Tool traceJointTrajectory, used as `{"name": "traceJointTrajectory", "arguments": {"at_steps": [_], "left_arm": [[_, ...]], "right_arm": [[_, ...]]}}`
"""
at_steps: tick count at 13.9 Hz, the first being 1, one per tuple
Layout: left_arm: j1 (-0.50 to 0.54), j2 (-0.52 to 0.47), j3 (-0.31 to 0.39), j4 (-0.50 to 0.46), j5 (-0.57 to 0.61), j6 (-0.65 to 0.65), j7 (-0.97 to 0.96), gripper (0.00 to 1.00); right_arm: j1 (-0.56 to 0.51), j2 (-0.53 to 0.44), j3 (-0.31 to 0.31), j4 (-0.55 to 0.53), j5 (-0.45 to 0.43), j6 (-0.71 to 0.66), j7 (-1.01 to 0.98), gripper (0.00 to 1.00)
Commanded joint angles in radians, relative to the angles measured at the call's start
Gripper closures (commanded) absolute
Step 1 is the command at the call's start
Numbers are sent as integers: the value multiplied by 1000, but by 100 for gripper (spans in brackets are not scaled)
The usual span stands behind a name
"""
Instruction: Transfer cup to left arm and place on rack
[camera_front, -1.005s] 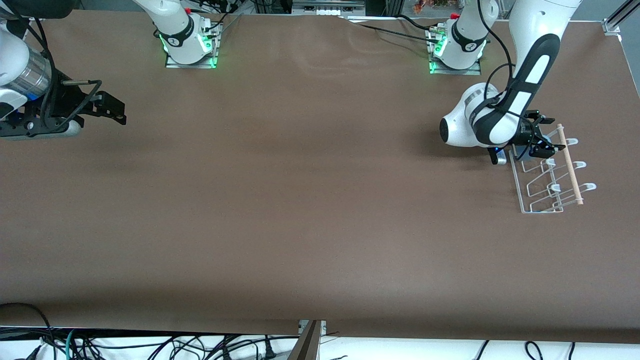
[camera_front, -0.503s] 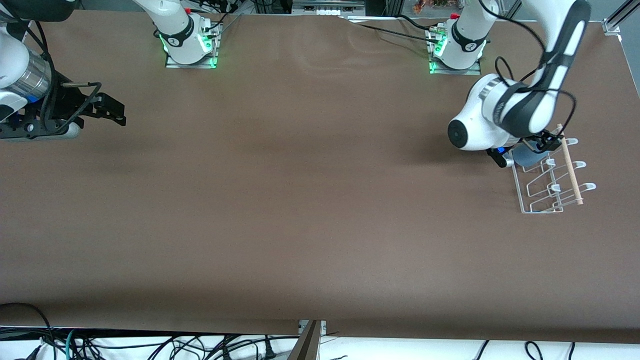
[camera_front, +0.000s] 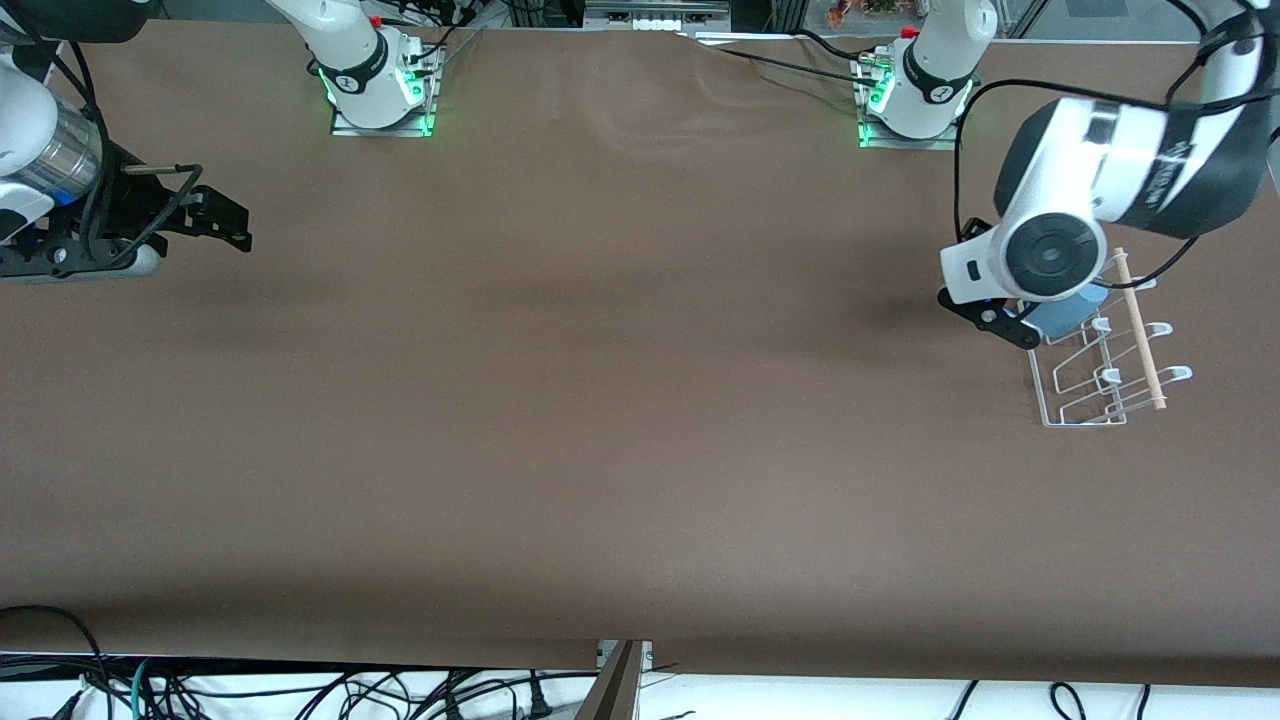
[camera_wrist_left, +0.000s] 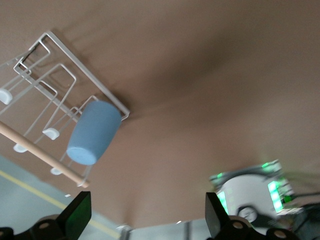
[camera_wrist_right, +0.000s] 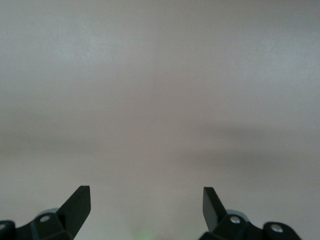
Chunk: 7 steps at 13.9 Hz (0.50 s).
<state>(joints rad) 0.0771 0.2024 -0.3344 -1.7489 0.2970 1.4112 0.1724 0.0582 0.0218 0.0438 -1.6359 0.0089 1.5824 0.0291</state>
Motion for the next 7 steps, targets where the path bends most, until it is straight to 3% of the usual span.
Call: {"name": "traceJointTrajectory", "arguments": {"at_steps": [1,3,5,7], "left_arm": [[-29,9,-2,112,-81,-9,-149,0],[-86,-17,67,155,-102,76,-156,0],[-135,-85,200,135,-192,211,-157,0],[-166,-154,277,76,-269,271,-160,0]], "right_arm": [[-8,9,5,25,-9,-15,-11,1],[-8,10,5,25,-9,-15,-12,1],[-8,9,5,25,-9,-15,-12,1],[-8,10,5,25,-9,-13,-12,1]]}}
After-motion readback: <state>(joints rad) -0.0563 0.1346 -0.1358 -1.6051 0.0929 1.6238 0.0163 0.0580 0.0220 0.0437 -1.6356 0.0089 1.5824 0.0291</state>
